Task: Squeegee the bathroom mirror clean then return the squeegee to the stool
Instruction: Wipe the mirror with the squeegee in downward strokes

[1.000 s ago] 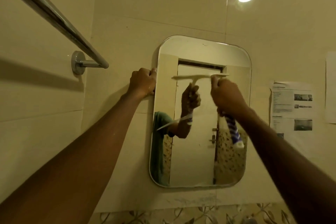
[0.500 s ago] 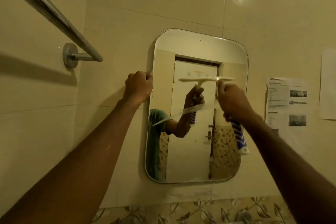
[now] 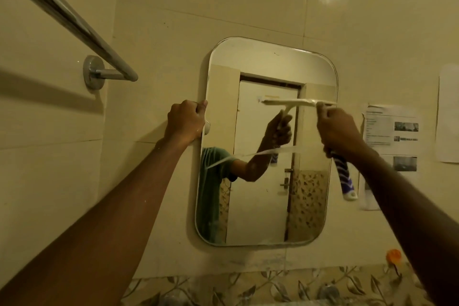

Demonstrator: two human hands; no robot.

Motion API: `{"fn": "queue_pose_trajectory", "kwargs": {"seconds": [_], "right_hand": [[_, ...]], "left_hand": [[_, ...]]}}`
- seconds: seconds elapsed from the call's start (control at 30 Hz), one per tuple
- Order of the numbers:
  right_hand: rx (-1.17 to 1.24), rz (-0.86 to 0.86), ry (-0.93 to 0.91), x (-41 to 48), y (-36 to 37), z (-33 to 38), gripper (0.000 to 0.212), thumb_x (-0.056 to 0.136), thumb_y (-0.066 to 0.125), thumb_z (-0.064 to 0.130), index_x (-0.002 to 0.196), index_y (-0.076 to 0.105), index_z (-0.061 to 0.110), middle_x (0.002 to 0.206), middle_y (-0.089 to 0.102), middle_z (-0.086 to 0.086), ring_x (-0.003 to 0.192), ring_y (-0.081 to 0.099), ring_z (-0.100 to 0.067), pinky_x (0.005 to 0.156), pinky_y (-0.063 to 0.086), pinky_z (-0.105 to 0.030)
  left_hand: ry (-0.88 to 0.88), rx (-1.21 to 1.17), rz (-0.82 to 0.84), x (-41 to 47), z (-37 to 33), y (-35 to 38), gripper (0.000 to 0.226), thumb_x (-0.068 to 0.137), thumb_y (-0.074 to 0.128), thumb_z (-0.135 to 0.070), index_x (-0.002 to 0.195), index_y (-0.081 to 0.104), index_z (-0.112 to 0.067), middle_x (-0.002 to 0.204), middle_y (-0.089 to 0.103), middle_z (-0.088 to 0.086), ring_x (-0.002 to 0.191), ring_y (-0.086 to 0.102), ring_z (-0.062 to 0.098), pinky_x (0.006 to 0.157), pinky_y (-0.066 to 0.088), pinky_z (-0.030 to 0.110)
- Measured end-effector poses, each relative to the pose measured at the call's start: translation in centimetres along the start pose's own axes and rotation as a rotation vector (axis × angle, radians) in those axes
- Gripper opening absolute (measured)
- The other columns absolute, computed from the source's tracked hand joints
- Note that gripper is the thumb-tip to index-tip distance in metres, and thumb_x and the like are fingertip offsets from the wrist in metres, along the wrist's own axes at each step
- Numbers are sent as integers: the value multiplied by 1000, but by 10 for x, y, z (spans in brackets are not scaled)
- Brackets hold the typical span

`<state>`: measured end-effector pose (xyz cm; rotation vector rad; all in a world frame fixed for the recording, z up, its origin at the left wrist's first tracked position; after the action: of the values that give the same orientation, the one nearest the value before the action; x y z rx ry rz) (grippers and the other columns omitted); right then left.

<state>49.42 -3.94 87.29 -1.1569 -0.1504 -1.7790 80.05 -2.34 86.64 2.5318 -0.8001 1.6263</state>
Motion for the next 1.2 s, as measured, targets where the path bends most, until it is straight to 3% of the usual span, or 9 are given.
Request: {"fn": "queue_pose_trajectory", "kwargs": {"seconds": [0.17, 0.23, 0.3, 0.37, 0.5, 0.63, 0.77, 1.0, 1.2], "right_hand": [[62, 20, 14, -56, 46, -45, 44, 104, 31, 35, 74, 55, 15, 60, 57, -7, 47, 55, -20, 42, 50, -29], [55, 76, 35, -101, 65, -62, 44, 104, 30, 37, 78, 59, 14, 68, 65, -12, 59, 65, -28, 56, 59, -42], [22, 116, 65, -108, 59, -61, 47, 103, 30, 39, 79, 60, 11, 72, 65, -13, 65, 65, -29, 64, 59, -45], [33, 115, 83, -80, 38, -52, 48, 103, 32, 39, 74, 56, 11, 65, 59, -9, 55, 57, -22, 55, 52, -36], [42, -20, 52, -7, -2, -38, 49, 104, 28, 41, 76, 52, 8, 58, 51, -5, 40, 48, -15, 39, 43, -26], [53, 15, 127, -53, 32, -78, 50, 104, 27, 38, 73, 53, 10, 56, 53, -7, 42, 48, -16, 42, 44, -29], [-2, 173, 189, -93, 32, -91, 53, 103, 28, 43, 80, 59, 7, 58, 59, -7, 34, 50, -11, 33, 43, -21], [34, 16, 79, -11, -9, -49, 50, 104, 26, 43, 79, 51, 8, 58, 50, -8, 41, 48, -18, 35, 43, -24], [97, 92, 209, -124, 75, -112, 44, 103, 29, 37, 82, 57, 11, 68, 65, -4, 55, 64, -16, 45, 52, -25]], "left_hand": [[14, 5, -26, 2, 2, 4, 51, 100, 41, -42, 91, 69, 0, 88, 70, 21, 86, 63, 37, 77, 53, 41], [24, 7, -29, 2, 2, 4, 51, 100, 41, -42, 91, 69, 0, 88, 71, 21, 84, 64, 36, 76, 53, 41], [31, 6, -27, 2, 1, 3, 52, 100, 41, -41, 90, 69, 1, 87, 71, 21, 81, 64, 34, 73, 52, 39], [35, 24, -25, 2, 2, 3, 52, 100, 41, -41, 90, 69, 1, 87, 70, 21, 79, 62, 32, 69, 48, 36], [30, 21, -23, 4, 6, 5, 52, 100, 40, -43, 90, 70, -2, 85, 71, 21, 81, 64, 36, 76, 54, 41], [23, -6, -21, 3, 7, 6, 52, 100, 41, -44, 84, 69, -3, 82, 71, 21, 83, 65, 39, 79, 54, 44], [25, 3, -17, 1, 3, 3, 52, 100, 41, -42, 87, 69, -1, 87, 70, 23, 88, 62, 41, 78, 52, 43], [4, -104, 5, 2, 12, 3, 50, 97, 46, -47, 77, 70, -8, 72, 71, 16, 71, 68, 34, 73, 58, 45], [48, -70, -33, 0, 16, 6, 50, 97, 47, -45, 79, 71, -5, 75, 72, 16, 73, 66, 33, 73, 56, 45]]}}
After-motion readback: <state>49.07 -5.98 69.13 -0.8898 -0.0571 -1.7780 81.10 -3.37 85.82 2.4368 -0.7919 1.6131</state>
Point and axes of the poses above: each hand's wrist, its own x-axis towards the middle knuckle, its own y-axis out of the palm, z = x × y, the point moved 3 cm from there along x, towards the middle knuckle
